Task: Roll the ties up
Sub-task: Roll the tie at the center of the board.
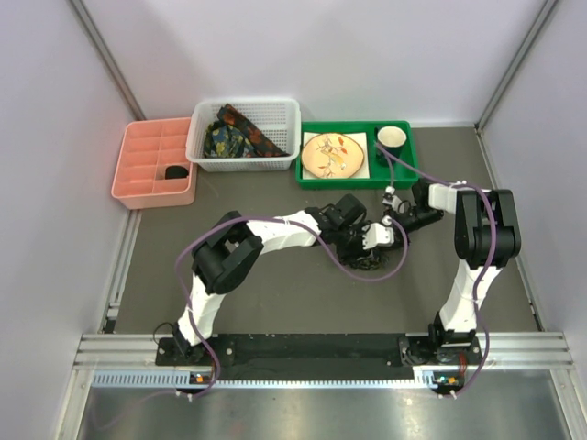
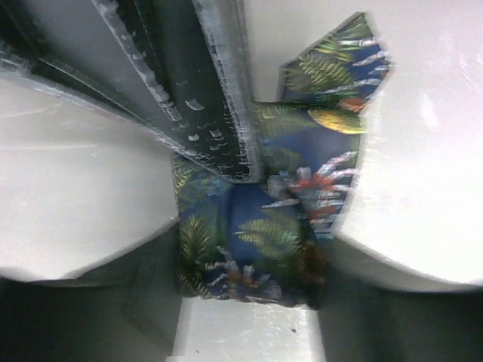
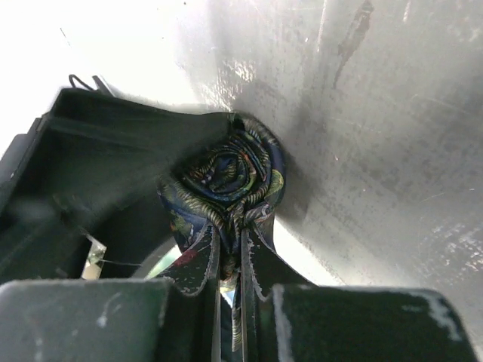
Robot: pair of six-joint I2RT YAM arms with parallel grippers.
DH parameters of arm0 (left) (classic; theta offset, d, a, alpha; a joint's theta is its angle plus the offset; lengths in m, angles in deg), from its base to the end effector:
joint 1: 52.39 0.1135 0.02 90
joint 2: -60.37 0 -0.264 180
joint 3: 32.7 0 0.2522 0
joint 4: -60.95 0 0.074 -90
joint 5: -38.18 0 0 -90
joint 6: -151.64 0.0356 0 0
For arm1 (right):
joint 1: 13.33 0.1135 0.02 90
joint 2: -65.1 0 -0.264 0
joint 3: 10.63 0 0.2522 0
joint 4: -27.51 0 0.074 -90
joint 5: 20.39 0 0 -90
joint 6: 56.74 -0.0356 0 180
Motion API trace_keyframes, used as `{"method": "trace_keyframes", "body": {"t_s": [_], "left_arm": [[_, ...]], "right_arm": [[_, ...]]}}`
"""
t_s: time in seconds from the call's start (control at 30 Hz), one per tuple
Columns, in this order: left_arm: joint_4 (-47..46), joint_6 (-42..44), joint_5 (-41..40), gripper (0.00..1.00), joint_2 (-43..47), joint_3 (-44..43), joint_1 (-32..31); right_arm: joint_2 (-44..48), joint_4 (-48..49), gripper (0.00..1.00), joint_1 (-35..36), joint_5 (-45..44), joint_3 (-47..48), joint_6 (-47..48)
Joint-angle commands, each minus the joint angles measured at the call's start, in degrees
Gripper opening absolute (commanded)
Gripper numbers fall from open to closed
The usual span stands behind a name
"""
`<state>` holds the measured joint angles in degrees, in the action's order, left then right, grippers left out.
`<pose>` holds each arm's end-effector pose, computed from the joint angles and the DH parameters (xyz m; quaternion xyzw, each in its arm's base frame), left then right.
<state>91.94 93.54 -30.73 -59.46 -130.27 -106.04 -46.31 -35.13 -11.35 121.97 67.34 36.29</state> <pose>0.2557 -0.3691 0.1611 0.6760 0.6457 -0.2290 0.2716 0.3155 0.0391 0.1251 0.0158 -0.8963 -0.4410 0.0436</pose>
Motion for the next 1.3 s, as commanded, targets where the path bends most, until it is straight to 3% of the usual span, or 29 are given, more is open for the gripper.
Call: {"method": "trace_keyframes", "body": {"t_s": [0.0, 0.17, 0.27, 0.43, 0.6, 0.73, 0.83, 0.87, 0.9, 0.97, 1.03, 1.1, 1.13, 1.27], "left_arm": [[0.2, -3.2, -0.8, 0.99, 0.5, 5.6, 2.1], [-15.1, -3.1, 3.5, 0.99, 11.0, 14.5, 4.3], [-19.1, -0.2, 7.6, 0.99, 13.4, 18.7, 4.3], [-17.5, -0.3, 12.4, 0.99, 8.5, 15.3, 4.0], [-19.4, -1.0, 12.1, 0.99, 2.5, 10.6, 3.4], [-13.9, 0.5, 11.6, 0.98, -0.8, 7.0, 3.4], [-10.2, 1.9, 10.7, 0.81, -1.3, 6.4, 3.3], [-8.7, 2.2, 10.6, 0.71, -1.3, 5.9, 3.3], [-7.1, 3.2, 10.7, 0.52, -1.0, 5.6, 3.3], [-6.2, 3.3, 10.6, 0.45, -0.2, 6.5, 3.3], [-7.3, 2.6, 9.2, 0.61, 1.3, 7.6, 3.2], [-9.6, 1.1, 8.0, 0.90, 3.2, 9.2, 3.2], [-10.2, 0.3, 6.5, 0.99, 3.9, 9.5, 3.2], [-7.5, -3.6, 2.4, 0.99, 7.9, 8.2, 3.9]], "right_arm": [[2.6, 3.1, 0.00, 0.5, -1.9, 0.5, 2.2], [3.3, 3.4, 0.00, 0.7, -1.3, 0.7, 2.3], [3.7, 4.1, 0.00, 1.2, -0.4, 0.7, 2.2], [4.9, 5.4, 0.00, 2.9, 1.1, 0.4, 1.6], [4.5, 5.7, 0.00, 3.5, 2.6, 0.5, 1.5], [4.5, 5.2, 0.00, 3.6, 3.6, 1.0, 2.0], [4.7, 5.1, 0.00, 3.7, 4.0, 1.1, 1.8], [4.7, 5.1, 0.00, 3.6, 3.9, 1.1, 1.7], [4.7, 4.9, 0.00, 3.7, 3.5, 1.3, 1.8], [4.7, 4.8, 0.00, 3.6, 3.5, 1.7, 1.8], [4.6, 4.2, 0.00, 3.6, 3.5, 2.1, 1.8], [4.5, 3.4, 0.00, 3.6, 3.2, 2.7, 2.2], [4.5, 3.2, 0.00, 3.7, 3.2, 2.9, 2.2], [5.0, 2.6, 0.00, 3.6, 3.1, 3.8, 2.3]]}}
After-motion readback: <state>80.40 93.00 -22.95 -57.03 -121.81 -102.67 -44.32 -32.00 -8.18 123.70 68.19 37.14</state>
